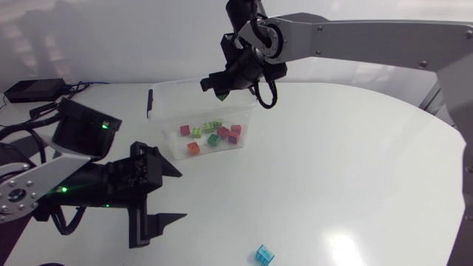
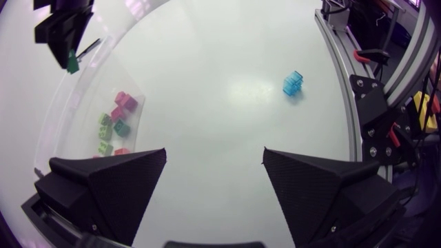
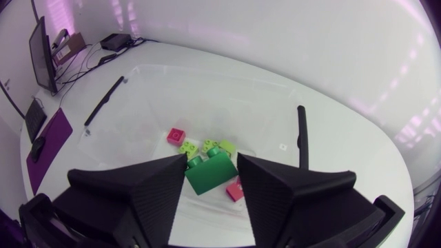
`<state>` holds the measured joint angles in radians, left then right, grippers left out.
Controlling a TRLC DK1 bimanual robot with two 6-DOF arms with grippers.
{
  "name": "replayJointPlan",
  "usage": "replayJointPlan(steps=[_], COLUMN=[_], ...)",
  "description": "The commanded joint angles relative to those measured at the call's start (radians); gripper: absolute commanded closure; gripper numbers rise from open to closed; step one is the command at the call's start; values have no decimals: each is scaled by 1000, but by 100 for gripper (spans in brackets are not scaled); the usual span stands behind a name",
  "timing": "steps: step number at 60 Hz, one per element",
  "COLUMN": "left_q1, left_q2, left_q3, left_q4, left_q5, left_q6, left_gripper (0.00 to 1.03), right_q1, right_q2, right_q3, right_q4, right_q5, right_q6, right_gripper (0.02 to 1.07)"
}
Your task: Place the duplo bricks in the container
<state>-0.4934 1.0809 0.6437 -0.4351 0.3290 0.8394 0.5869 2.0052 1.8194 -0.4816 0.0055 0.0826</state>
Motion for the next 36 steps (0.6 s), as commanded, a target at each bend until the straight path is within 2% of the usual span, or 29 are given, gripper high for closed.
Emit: replayJointPlan(steps=[1,3,14,24,30,36], left_q1=[-54,-88,-180,-270,-303,-344], left_q2=[63,103,229,336,401,456], left_q3=[-27,-27,-22,4,53,93], left_q4=[19,33,136,213,214,211], left_q5=[5,2,-15,-18,-18,-19], left_q6=[26,26,26,27,29,27], left_gripper=[6,6,6,6,7,7], right_q1=[-16,-15,-45,-108,-153,-199], right_q2=[29,17,-183,-459,-606,-701], right_q3=[57,50,-129,-437,-647,-789], right_q4=[6,3,17,51,83,95], right_q5=[17,28,27,-32,-61,-91], right_q6=[28,29,26,-4,-30,-58], right_gripper=[12,7,7,7,7,7])
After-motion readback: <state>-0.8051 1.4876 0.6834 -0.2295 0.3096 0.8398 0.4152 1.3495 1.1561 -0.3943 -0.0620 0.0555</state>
